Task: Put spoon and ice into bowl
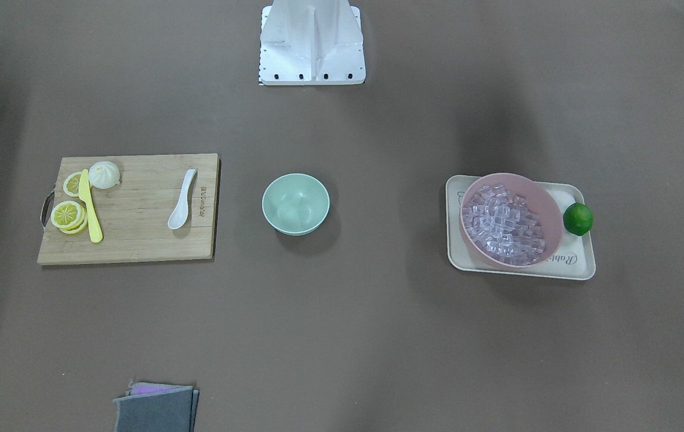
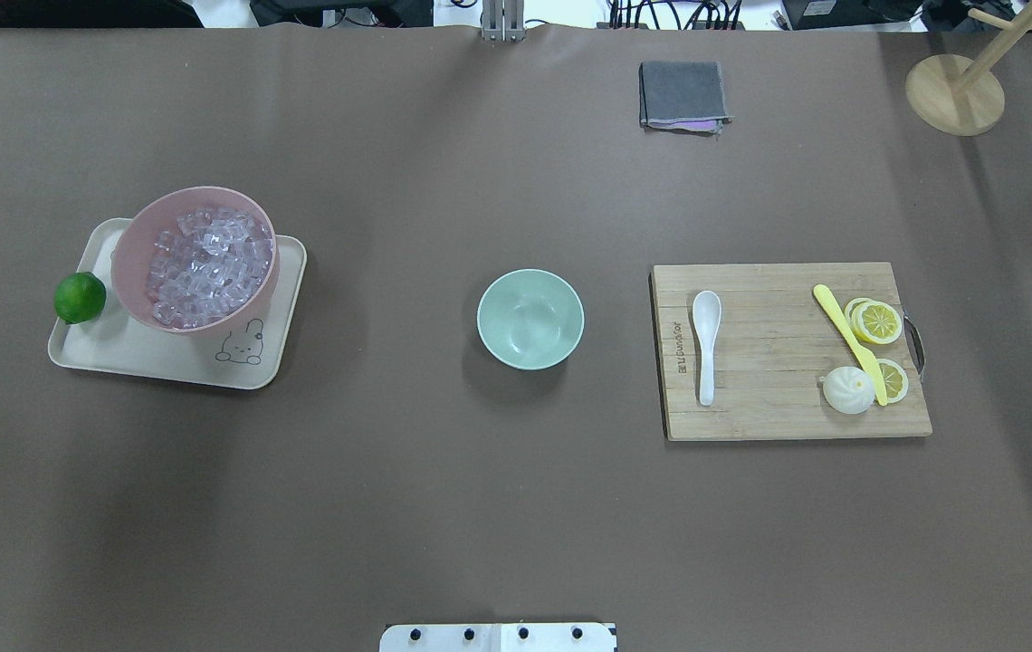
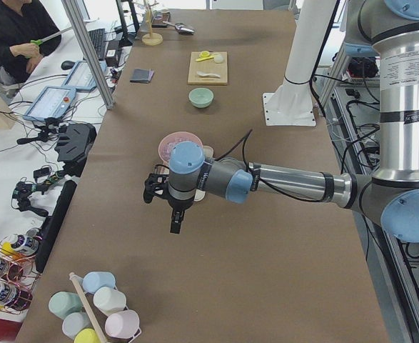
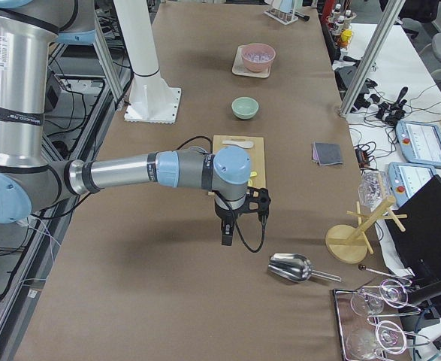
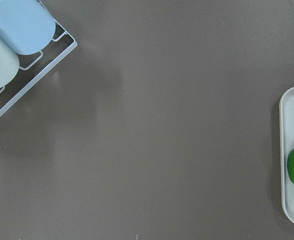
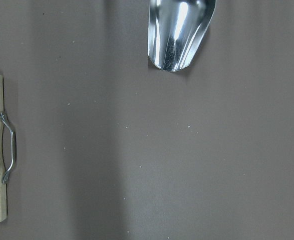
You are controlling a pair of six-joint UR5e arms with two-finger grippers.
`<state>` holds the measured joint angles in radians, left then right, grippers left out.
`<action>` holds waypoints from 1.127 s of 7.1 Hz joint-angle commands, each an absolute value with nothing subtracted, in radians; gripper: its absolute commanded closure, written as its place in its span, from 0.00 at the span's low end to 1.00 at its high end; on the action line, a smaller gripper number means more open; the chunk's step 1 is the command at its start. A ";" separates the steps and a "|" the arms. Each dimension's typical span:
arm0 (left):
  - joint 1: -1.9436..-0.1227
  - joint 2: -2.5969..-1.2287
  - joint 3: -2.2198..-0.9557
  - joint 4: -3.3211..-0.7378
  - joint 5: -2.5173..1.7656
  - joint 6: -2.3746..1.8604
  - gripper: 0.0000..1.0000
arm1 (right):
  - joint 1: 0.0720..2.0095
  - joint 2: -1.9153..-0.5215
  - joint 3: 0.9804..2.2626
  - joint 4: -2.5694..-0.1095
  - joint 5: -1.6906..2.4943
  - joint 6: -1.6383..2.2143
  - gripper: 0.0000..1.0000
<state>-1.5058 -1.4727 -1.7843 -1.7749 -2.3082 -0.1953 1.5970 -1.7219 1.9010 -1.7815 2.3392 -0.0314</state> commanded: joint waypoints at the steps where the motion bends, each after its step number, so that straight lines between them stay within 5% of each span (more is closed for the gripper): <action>1: -1.505 -1.482 -1.775 -1.787 -2.313 -0.187 0.02 | 1.597 -1.733 1.899 -1.790 2.341 -0.032 0.00; 8: -1.505 -1.483 -1.767 -1.786 -2.316 -0.195 0.02 | 1.597 -1.749 1.901 -1.784 2.330 -0.032 0.00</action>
